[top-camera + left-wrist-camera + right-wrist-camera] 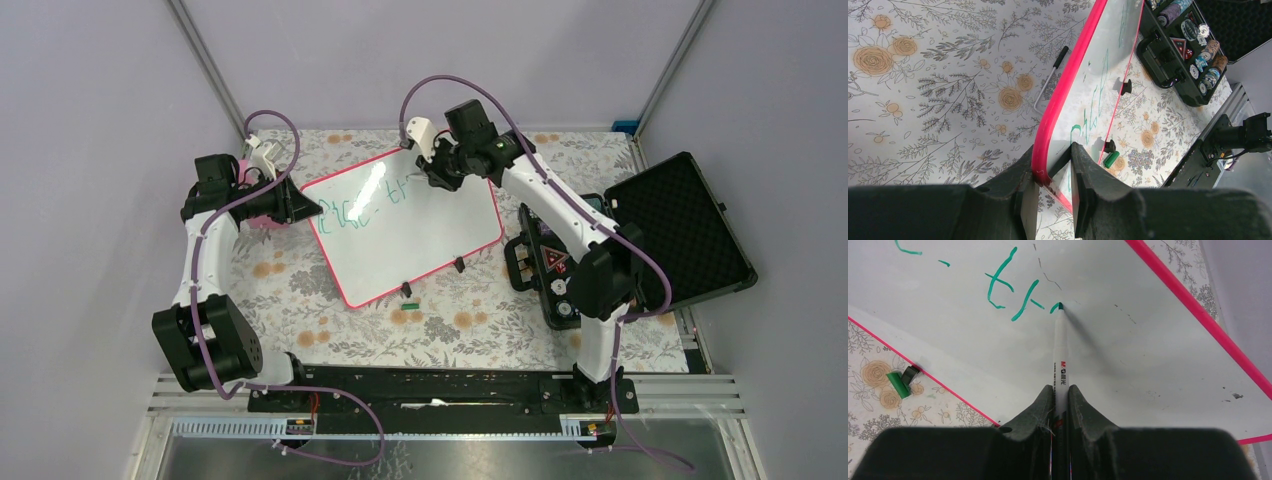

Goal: Write a sentence on the whiteboard

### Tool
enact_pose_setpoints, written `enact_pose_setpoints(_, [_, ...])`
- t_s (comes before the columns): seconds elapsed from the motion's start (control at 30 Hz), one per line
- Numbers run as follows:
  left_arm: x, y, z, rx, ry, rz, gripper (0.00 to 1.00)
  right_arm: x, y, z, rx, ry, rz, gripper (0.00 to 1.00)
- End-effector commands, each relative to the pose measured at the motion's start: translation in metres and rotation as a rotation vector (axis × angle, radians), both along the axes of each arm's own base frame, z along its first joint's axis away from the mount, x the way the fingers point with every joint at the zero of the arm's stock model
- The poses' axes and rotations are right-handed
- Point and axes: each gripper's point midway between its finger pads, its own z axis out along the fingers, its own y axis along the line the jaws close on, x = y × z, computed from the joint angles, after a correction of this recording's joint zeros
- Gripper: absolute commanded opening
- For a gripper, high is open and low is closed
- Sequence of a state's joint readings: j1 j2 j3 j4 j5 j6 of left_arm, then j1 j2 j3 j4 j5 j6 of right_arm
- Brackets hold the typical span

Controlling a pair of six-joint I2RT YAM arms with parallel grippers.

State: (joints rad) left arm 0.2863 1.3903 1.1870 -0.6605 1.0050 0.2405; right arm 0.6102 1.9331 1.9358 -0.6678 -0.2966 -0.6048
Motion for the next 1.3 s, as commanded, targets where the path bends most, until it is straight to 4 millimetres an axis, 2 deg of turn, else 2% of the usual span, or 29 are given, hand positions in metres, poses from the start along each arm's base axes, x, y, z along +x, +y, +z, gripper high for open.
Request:
enact_pose_setpoints(0.0, [0.007, 0.005, 0.010, 0.096, -0.124, -0.018, 0.00, 0.017, -0.008, 0.011, 0.004, -0.041, -0.046, 0.00])
enact_pose_setpoints(0.2, [0.007, 0.005, 0.010, 0.094, -0.124, -0.019, 0.00, 0.015, -0.015, 0.004, -0.010, -0.028, -0.050, 0.00])
enact_pose_setpoints(0.43, [0.007, 0.004, 0.009, 0.094, -0.121, -0.019, 0.00, 0.001, -0.017, -0.004, -0.010, 0.008, -0.021, 0.00])
enact_pose_setpoints(0.63, [0.007, 0.004, 0.009, 0.094, -0.123, -0.021, 0.00, -0.003, -0.020, -0.011, -0.024, 0.019, -0.017, 0.00])
enact_pose_setpoints(0.9, [0.007, 0.004, 0.010, 0.093, -0.122, -0.021, 0.00, 0.013, -0.023, 0.005, -0.019, -0.031, -0.057, 0.00])
enact_pose_setpoints(1.03, [0.007, 0.004, 0.009, 0.095, -0.123, -0.020, 0.00, 0.022, -0.024, 0.006, -0.017, -0.041, -0.077, 0.00])
enact_pose_setpoints(1.27, [0.006, 0.005, 0.010, 0.098, -0.126, -0.019, 0.00, 0.028, -0.023, 0.006, -0.017, -0.042, -0.086, 0.00])
